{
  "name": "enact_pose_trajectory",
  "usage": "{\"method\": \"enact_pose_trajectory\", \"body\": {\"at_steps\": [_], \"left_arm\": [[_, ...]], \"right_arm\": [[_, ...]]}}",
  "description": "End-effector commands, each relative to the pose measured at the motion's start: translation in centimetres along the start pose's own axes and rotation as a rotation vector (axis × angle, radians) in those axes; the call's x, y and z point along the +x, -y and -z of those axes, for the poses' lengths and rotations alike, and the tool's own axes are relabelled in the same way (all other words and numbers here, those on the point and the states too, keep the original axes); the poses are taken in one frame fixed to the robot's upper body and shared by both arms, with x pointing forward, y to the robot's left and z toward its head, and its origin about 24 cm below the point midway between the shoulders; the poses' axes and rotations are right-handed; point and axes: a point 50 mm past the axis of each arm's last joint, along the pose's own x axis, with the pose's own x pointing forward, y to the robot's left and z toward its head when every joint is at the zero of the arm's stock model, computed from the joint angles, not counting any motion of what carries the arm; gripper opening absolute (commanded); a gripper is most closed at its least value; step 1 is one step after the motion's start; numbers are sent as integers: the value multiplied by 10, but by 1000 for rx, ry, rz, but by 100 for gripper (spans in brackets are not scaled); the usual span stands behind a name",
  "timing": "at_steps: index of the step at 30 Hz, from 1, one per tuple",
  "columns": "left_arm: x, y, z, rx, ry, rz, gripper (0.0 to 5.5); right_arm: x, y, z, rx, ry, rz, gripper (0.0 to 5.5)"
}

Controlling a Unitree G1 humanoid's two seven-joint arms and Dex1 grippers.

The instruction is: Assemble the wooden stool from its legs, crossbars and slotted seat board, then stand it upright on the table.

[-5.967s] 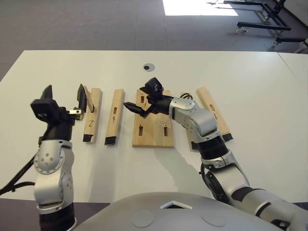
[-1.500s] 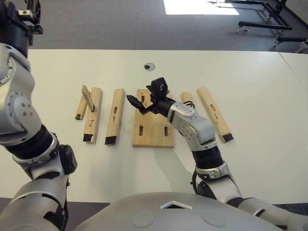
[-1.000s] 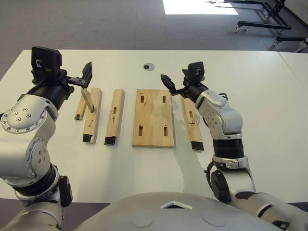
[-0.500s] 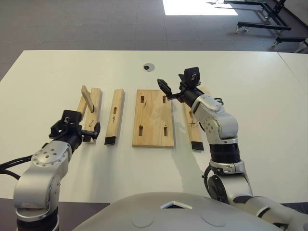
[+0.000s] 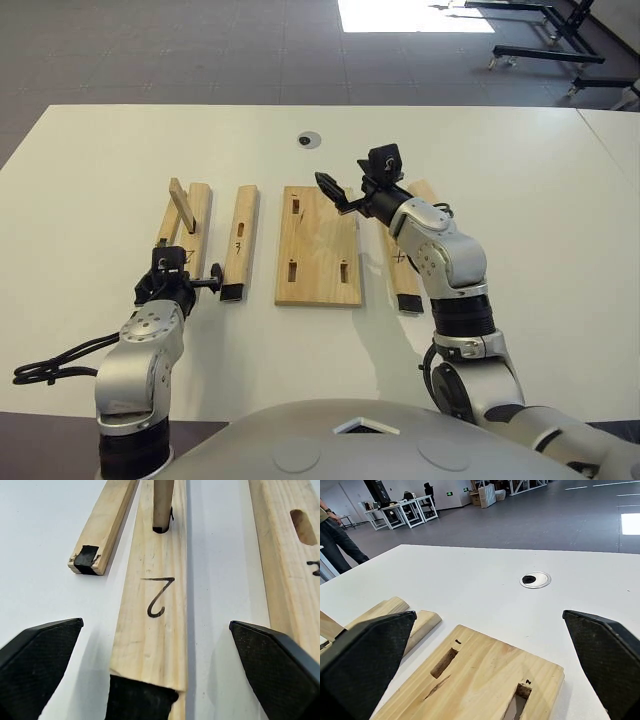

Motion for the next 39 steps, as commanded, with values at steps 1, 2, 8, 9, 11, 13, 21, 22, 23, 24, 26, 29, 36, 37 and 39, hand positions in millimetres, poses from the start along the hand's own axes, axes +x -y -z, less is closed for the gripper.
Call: {"method": "enact_pose_trajectory", "body": {"at_steps": [1, 2, 8, 9, 11, 13, 21, 22, 23, 24, 26, 29, 36, 37, 39], "left_arm": [[10, 2, -1, -13, 1, -18, 537], [13, 1, 2, -22, -8, -25, 537], [25, -5, 9, -47, -25, -46, 537], [27, -6, 10, -54, -31, -48, 537], [29, -8, 12, -58, -43, -45, 520], [27, -8, 13, -48, -53, -39, 492], [17, -12, 18, 35, -108, -13, 381], [17, -12, 20, 28, -120, -6, 364], [16, -12, 22, 8, -129, 0, 352], [17, -9, 22, -15, -129, 14, 341], [19, -4, 21, -45, -126, 36, 304], [22, 2, 22, -73, -129, 55, 263], [24, 4, 21, -85, -123, 61, 205], [24, 4, 21, -83, -120, 60, 205], [25, 2, 19, -74, -115, 57, 205]], "right_arm": [[4, -1, -5, -12, 4, -13, 540], [4, -1, -5, -12, 4, -14, 540], [7, -2, -6, -12, 3, -21, 540], [7, -2, -6, -12, 3, -21, 540], [7, -2, -6, -11, 3, -22, 540], [8, -3, -7, -9, 3, -25, 540], [9, -5, -7, -3, 7, -22, 540], [8, -5, -7, -2, 7, -21, 540], [8, -5, -6, -1, 7, -20, 540], [8, -5, -6, -1, 6, -20, 540], [9, -5, -6, 0, 6, -21, 540], [9, -6, -5, -1, 4, -25, 540], [8, -4, -4, -3, -2, -22, 540], [8, -4, -4, -3, -1, -22, 540], [9, -4, -5, -4, 1, -21, 540]]}}
